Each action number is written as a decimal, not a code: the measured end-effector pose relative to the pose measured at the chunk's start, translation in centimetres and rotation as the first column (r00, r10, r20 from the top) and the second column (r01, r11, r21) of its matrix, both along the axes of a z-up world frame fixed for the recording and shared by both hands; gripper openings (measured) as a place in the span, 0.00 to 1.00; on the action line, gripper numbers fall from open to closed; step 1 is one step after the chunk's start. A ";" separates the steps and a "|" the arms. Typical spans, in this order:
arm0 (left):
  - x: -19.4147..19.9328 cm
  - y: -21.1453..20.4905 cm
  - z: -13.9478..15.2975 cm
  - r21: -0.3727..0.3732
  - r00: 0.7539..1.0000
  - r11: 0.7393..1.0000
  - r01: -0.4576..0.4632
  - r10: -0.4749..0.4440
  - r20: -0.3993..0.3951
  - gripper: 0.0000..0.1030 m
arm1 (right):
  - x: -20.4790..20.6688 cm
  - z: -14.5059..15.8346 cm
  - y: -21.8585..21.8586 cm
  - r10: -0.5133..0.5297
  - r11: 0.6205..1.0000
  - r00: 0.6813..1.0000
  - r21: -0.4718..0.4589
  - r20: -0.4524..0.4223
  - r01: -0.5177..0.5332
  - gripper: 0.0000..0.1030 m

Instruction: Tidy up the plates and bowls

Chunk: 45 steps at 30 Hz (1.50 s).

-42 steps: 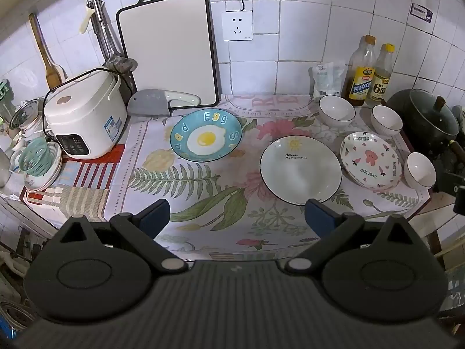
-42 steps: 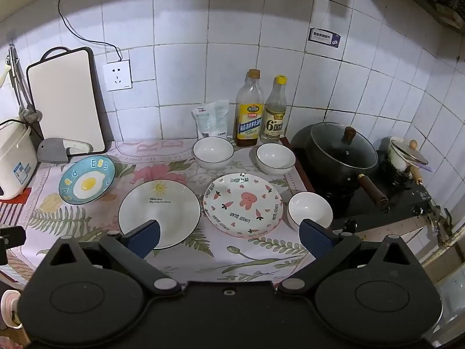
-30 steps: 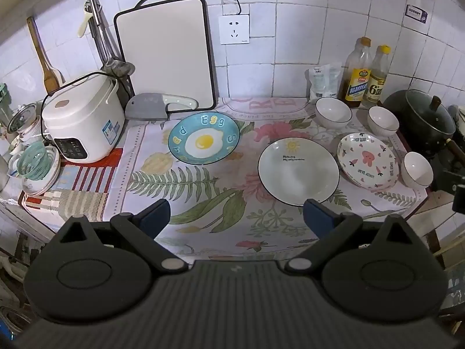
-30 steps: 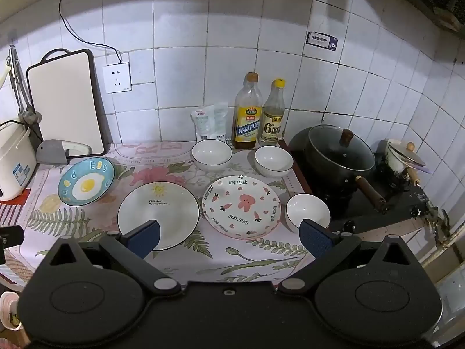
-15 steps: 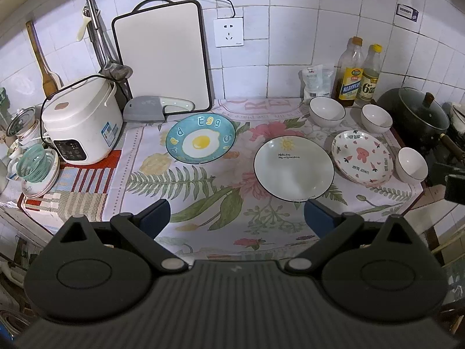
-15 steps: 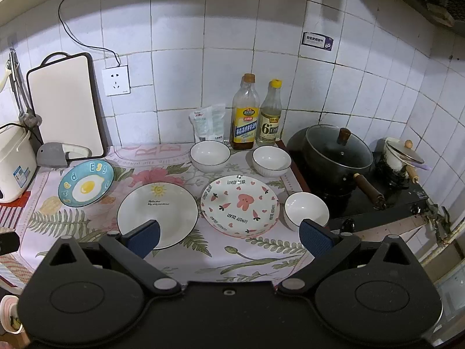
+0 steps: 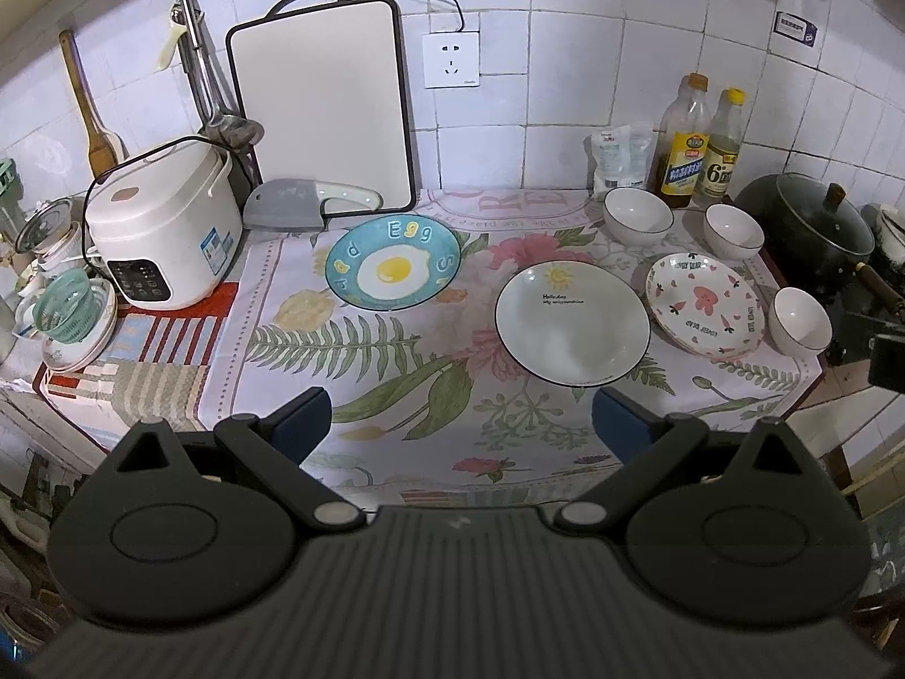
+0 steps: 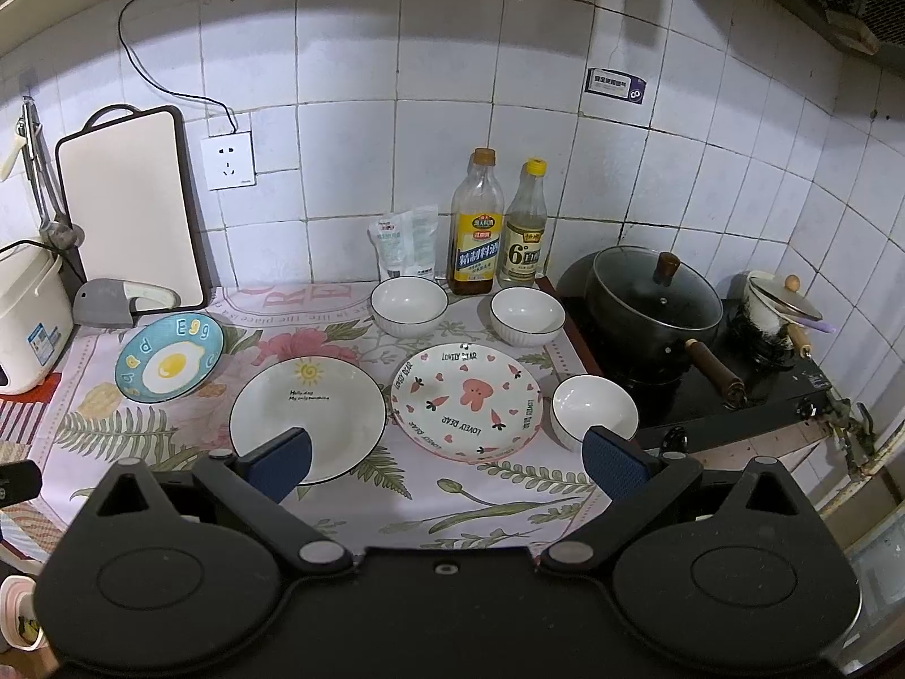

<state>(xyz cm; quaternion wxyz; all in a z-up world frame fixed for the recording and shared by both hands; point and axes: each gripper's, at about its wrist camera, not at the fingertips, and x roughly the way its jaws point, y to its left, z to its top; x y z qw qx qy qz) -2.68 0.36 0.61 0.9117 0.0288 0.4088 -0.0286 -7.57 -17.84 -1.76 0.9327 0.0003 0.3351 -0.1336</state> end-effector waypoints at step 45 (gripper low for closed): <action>6.4 -0.2 -3.0 -0.158 0.998 0.987 0.039 -0.030 0.059 0.95 | 6.0 -6.7 -3.1 0.331 0.924 0.921 0.129 0.203 -0.361 1.00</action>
